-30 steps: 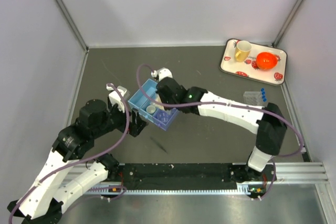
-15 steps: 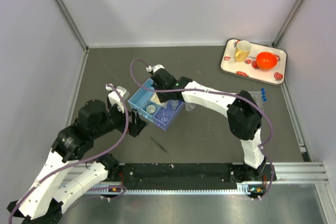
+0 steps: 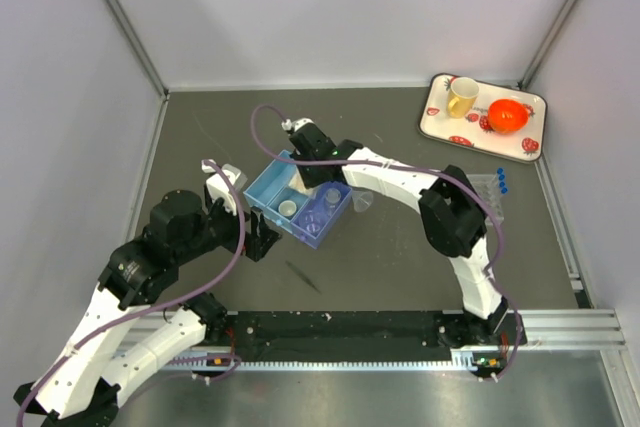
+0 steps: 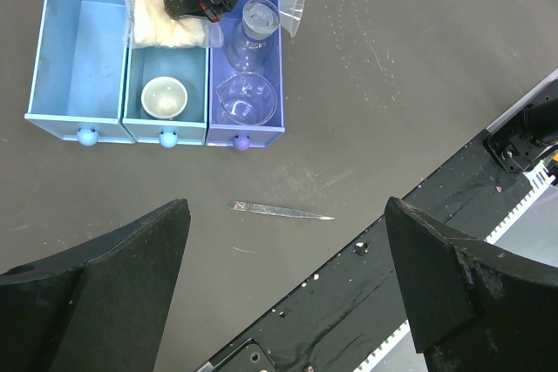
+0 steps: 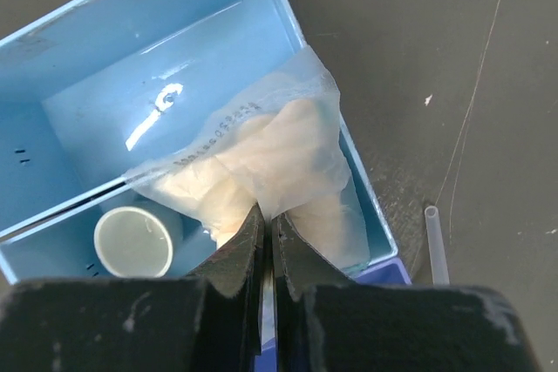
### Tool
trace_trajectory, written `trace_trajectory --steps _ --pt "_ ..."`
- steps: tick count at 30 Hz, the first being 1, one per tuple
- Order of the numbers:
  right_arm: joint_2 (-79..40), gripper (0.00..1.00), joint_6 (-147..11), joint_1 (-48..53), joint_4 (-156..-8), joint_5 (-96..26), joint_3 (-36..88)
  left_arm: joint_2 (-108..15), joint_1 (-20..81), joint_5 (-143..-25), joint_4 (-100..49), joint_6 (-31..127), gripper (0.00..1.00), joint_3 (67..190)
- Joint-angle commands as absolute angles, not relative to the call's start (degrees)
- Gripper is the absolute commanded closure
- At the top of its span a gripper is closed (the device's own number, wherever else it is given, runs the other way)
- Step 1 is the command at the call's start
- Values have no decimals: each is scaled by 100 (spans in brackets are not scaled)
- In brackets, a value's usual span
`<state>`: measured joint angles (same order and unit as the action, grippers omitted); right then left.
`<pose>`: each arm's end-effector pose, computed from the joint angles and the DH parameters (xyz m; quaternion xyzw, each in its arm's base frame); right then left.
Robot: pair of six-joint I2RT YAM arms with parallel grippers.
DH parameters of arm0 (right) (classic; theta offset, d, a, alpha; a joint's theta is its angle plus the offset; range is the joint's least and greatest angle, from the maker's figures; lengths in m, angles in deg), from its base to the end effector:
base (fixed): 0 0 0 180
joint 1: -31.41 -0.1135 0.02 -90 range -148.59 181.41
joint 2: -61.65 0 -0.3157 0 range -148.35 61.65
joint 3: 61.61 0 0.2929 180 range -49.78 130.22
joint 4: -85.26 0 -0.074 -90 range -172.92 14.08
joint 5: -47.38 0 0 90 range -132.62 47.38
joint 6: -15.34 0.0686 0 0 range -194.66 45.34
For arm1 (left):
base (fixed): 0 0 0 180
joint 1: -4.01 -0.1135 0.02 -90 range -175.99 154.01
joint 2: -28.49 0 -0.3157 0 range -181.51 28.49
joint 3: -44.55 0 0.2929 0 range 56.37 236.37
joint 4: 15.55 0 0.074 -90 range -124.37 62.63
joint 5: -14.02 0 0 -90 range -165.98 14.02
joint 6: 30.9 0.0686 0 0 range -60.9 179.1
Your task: Organize the chemistry lab equipment
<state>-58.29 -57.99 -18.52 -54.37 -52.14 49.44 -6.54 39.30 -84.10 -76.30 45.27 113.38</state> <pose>0.3688 0.4208 0.2345 -0.2397 0.9034 0.1254 0.3326 0.1016 -0.0838 0.3933 0.1947 0.8285 -0.2717 0.4493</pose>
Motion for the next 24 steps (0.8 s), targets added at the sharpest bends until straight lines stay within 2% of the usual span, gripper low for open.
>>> trace_trajectory --steps 1,18,21,22,24 --pt "-6042 100 -5805 -1746 -5567 -5141 5191 -702 3943 -8406 -7404 4521 1 11306" --pt "-6658 100 -5805 -1658 -5550 -5123 5375 -790 3935 -8371 -7360 4556 1 11244" --pt "-6588 92 -5814 -1640 -5524 -5106 5366 -807 3943 -8397 -7343 4556 1 11227" --pt "-6553 84 -5831 -1640 -5506 -5097 5366 -825 3943 -8406 -7334 4565 1 11227" --pt "-6465 77 -5831 -1640 -5471 -5071 5375 -825 3943 -8397 -7316 4574 1 11218"
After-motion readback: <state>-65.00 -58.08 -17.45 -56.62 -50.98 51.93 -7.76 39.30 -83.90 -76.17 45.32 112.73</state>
